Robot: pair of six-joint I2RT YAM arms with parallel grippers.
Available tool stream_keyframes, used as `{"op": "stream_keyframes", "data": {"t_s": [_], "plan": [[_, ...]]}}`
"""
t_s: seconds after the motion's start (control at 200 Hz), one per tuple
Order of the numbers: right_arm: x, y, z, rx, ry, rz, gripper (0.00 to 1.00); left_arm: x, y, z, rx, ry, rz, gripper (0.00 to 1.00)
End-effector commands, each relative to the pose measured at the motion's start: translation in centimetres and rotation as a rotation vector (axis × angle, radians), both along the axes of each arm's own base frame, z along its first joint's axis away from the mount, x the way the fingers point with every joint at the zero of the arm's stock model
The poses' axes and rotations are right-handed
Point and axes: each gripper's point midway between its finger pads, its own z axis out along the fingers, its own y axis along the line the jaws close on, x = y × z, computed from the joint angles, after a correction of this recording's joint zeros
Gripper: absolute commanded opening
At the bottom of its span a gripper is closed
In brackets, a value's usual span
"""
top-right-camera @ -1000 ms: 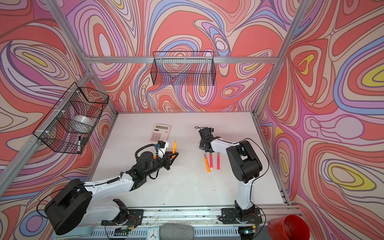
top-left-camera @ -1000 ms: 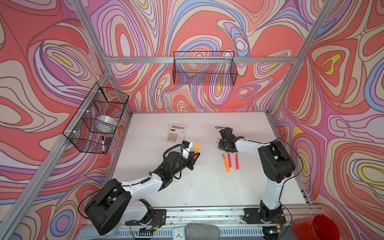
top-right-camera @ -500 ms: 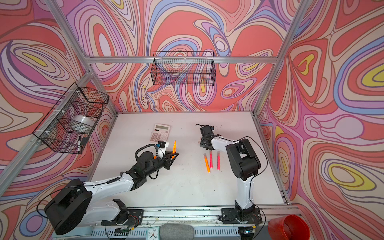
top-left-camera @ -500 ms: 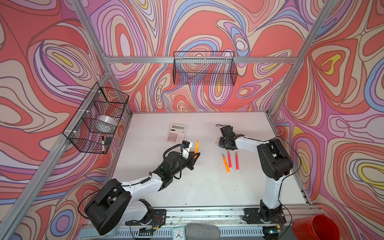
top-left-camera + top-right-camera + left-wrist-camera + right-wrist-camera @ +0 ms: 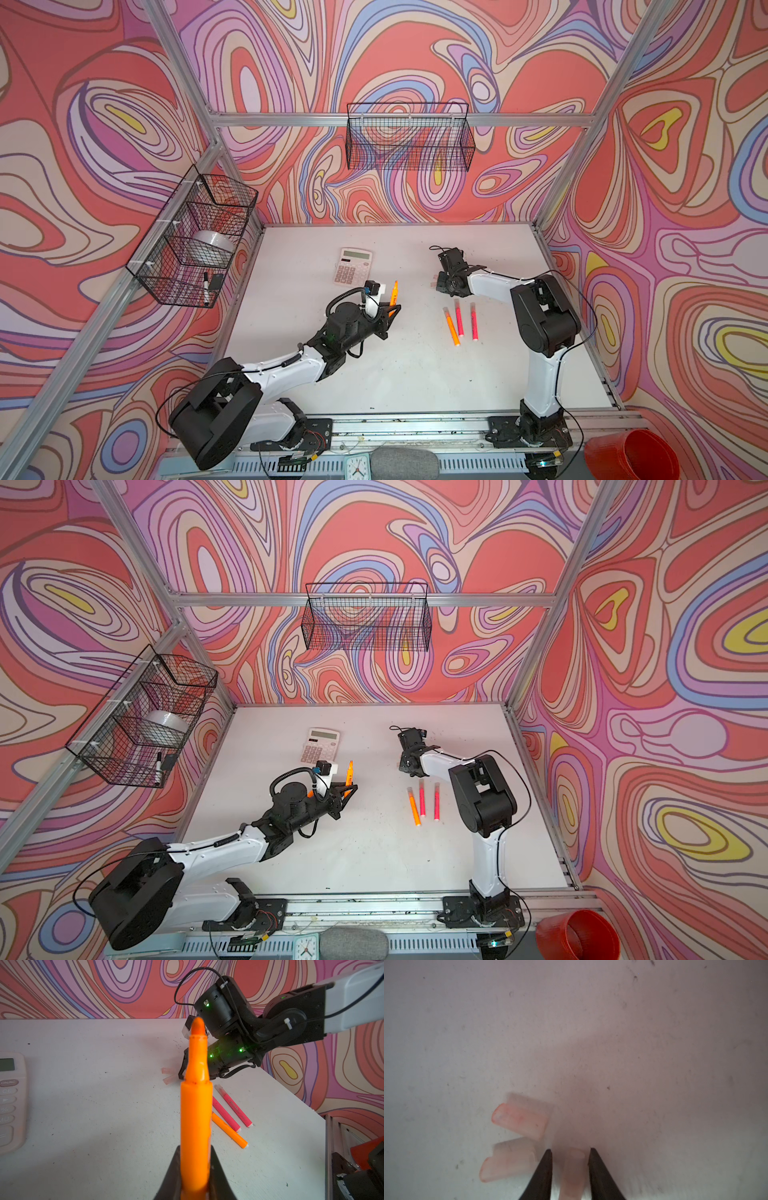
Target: Insert the pens into the pen caps
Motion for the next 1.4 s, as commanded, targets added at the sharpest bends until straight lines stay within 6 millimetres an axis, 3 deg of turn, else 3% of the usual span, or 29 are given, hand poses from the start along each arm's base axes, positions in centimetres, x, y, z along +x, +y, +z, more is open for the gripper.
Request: {"op": "stream_keyframes", "data": {"t_s": [0.0,0.471,0.656,1.051,1.066,1.137,1.162,1.282,1.397], "plan": [[-0.7,-0.9,-1.8,-0.043,0.064,-0.005,0.3,0.3,-0.4,1.3,-0.027,-0.02,-0.008,0.0],[-0.8,-1.0,-2.1,-0.048,0.081,-0.006,0.17,0.2,-0.4,1.3,-0.029,-0.018,-0.011,0.0],[-0.8,-1.0,-1.3,-0.043,0.06,-0.009,0.09,0.1,-0.5,1.4,-0.034,-0.014,-0.021,0.0],[-1.9,-1.2,3.5,0.055,-0.098,-0.037,0.02,-0.1,-1.1,1.0,-0.023,0.057,-0.045,0.0],[-2.0,-1.2,3.7,0.061,-0.106,-0.039,0.02,0.2,-1.5,2.3,-0.038,0.04,-0.052,0.0],[-2.4,-1.4,4.2,0.077,-0.131,-0.044,0.01,0.0,-1.9,2.5,-0.043,0.051,-0.08,0.0],[-2.4,-1.3,5.6,0.094,-0.169,-0.043,0.0,-0.2,-2.0,2.5,-0.045,0.05,-0.092,0.0],[-3.2,-1.2,8.6,0.155,-0.275,-0.025,0.0,-0.9,-2.4,2.9,-0.061,0.03,-0.137,0.0],[-4.2,0.1,12.0,0.268,-0.375,0.047,0.0,-1.4,-2.5,3.3,-0.072,0.018,-0.162,0.0]]}}
